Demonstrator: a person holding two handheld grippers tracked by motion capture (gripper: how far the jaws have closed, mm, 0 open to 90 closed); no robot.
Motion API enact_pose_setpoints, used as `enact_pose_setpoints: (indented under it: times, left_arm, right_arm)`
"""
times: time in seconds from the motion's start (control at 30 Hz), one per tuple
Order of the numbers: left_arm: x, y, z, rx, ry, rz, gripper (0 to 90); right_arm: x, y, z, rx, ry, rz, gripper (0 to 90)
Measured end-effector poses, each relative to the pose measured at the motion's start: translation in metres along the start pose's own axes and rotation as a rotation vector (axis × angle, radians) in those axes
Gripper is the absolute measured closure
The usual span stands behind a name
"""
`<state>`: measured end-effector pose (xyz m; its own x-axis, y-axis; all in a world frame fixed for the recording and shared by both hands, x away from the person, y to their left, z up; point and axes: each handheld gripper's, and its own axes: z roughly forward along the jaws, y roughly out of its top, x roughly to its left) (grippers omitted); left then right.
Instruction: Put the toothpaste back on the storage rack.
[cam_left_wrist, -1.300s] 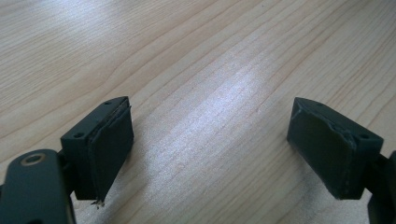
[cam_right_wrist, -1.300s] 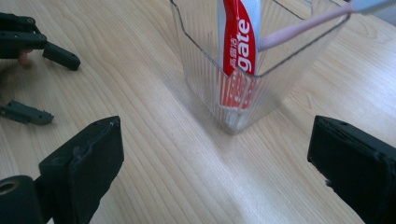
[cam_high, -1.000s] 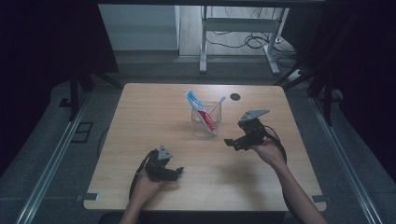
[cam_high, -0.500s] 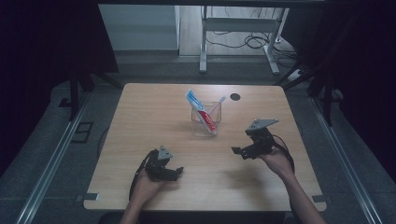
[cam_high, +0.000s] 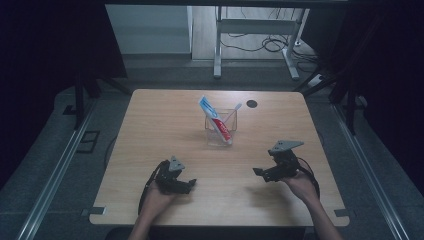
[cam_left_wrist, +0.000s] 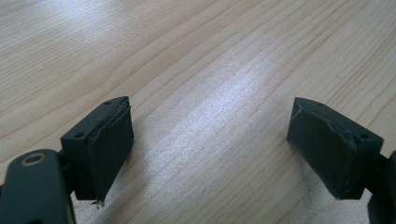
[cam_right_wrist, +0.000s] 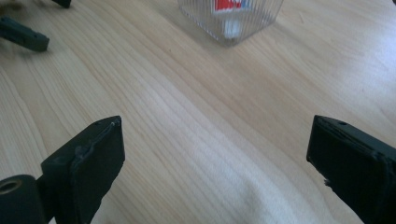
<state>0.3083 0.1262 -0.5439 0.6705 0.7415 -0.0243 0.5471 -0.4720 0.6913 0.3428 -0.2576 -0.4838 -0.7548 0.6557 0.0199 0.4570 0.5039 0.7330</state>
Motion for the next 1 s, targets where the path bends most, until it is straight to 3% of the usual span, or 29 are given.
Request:
enact_pose_setpoints:
  times: [0.57, 1.0]
  left_arm:
    - [-0.001, 0.000, 0.000, -0.003, 0.006, -0.009, 14.8]
    - [-0.001, 0.000, 0.000, -0.003, 0.005, -0.007, 14.7]
  right_arm:
    - [0.012, -0.046, 0.009, -0.003, -0.003, 0.022, 4.9]
    - [0.018, -0.065, 0.017, 0.026, -0.018, 0.010, 4.6]
